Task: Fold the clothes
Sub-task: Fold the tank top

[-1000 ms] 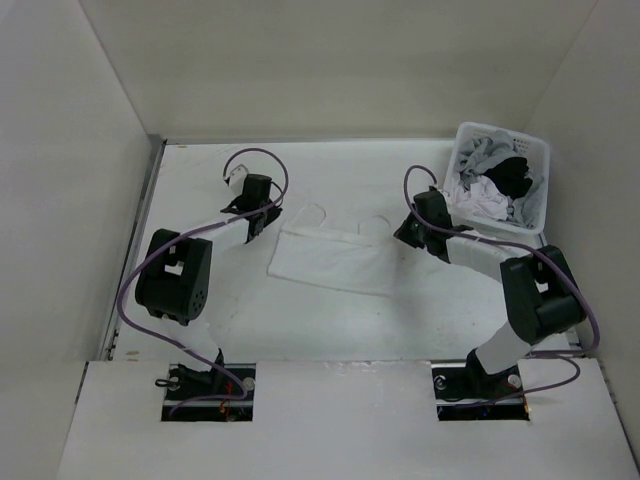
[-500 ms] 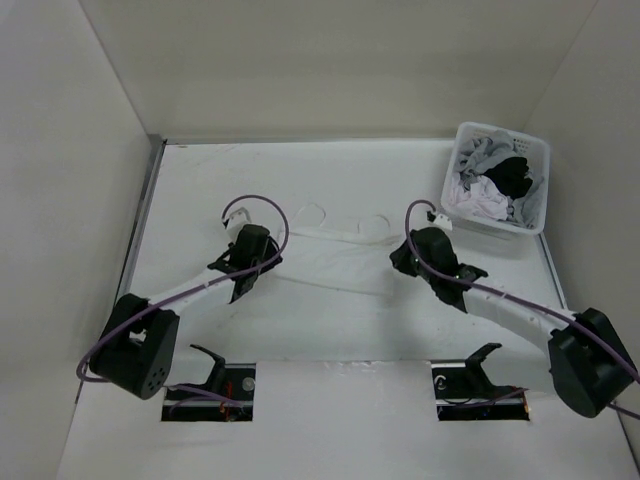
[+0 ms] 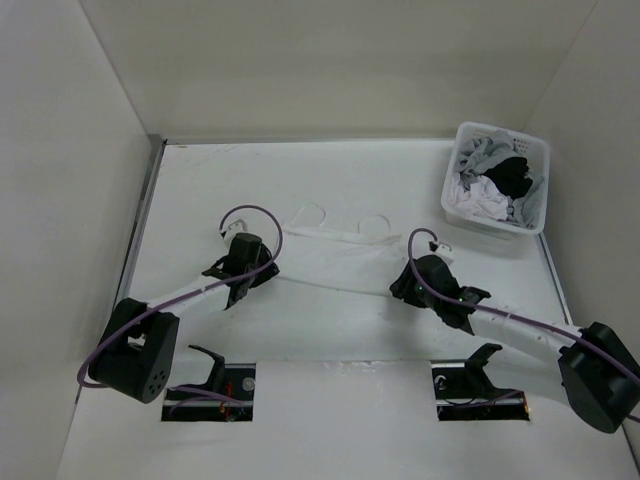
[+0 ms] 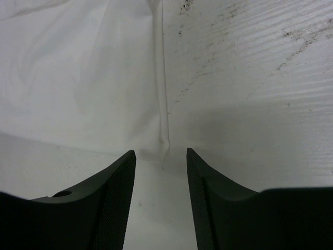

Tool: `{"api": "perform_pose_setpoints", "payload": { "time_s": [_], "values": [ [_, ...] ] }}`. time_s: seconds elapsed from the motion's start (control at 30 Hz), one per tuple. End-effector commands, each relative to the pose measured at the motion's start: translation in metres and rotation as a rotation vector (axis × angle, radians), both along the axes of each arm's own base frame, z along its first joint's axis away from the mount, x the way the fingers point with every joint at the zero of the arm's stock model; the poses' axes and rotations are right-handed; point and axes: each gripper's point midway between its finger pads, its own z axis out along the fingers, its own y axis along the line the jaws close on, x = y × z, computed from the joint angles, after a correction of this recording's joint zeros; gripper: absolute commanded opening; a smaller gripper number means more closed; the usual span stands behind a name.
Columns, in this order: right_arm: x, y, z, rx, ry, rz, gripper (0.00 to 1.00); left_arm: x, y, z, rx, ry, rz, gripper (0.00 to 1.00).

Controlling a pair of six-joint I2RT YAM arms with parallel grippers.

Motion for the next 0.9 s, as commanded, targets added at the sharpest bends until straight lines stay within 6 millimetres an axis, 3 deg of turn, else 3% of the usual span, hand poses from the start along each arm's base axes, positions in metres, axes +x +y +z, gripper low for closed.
{"api": "perform_pose_setpoints", "payload": {
  "time_s": [0.0,0.1,0.43,0.57,0.7,0.87],
  "values": [
    [0.004,0.006,0.005,0.020,-0.005,-0.009,0.47,-0.010,-0.003,-0.009,-0.033,0.028,-0.019,0.38],
    [0.004,0.009,0.001,0.017,0.016,-0.001,0.40,-0.014,-0.005,-0.015,-0.036,0.053,-0.027,0.35],
    [0.008,0.013,-0.004,0.003,0.043,-0.006,0.35,-0.014,-0.001,-0.016,-0.033,0.054,-0.009,0.19],
    [0.010,0.017,-0.007,0.010,0.055,-0.008,0.23,-0.012,-0.002,-0.015,-0.039,0.046,-0.009,0.12],
    [0.008,0.020,-0.010,0.009,0.067,0.003,0.18,-0.010,-0.001,-0.011,-0.038,0.026,-0.005,0.07],
    [0.009,0.030,-0.005,0.058,0.054,0.023,0.01,-0.006,-0.003,0.003,-0.057,-0.019,-0.005,0.00]
  ]
}}
